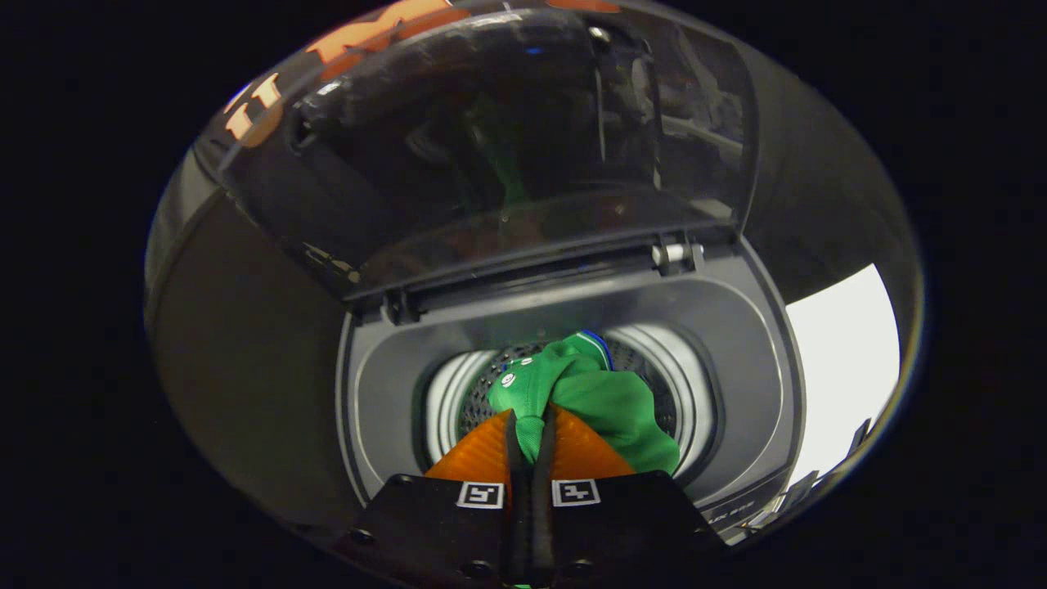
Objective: Put the clothes into the washing machine and then close the washing machine lid.
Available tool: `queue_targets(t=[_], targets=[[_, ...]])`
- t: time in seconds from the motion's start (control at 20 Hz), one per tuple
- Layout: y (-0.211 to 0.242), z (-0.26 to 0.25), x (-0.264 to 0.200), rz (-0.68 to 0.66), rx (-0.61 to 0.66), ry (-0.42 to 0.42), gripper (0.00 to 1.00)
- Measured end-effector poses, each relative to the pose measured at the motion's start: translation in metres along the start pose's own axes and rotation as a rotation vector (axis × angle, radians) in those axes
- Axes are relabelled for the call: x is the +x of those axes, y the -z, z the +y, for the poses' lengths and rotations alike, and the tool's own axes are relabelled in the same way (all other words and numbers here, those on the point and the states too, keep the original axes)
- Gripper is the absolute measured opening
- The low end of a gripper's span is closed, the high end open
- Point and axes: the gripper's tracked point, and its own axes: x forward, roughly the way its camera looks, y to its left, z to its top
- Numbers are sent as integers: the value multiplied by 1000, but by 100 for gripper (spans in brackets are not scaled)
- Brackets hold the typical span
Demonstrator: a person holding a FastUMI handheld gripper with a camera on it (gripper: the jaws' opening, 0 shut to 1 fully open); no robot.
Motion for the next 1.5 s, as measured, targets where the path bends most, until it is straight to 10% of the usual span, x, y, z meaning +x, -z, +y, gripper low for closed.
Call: queue_targets(t=[0.25,0.65,0.9,1.5], targets=[[17,-1,11,52,53,24,9],[8,-6,-4,3,20,19,37],[-6,-16,-20,-64,-14,44,100],[-83,-2,-126,-277,-69,24,99]])
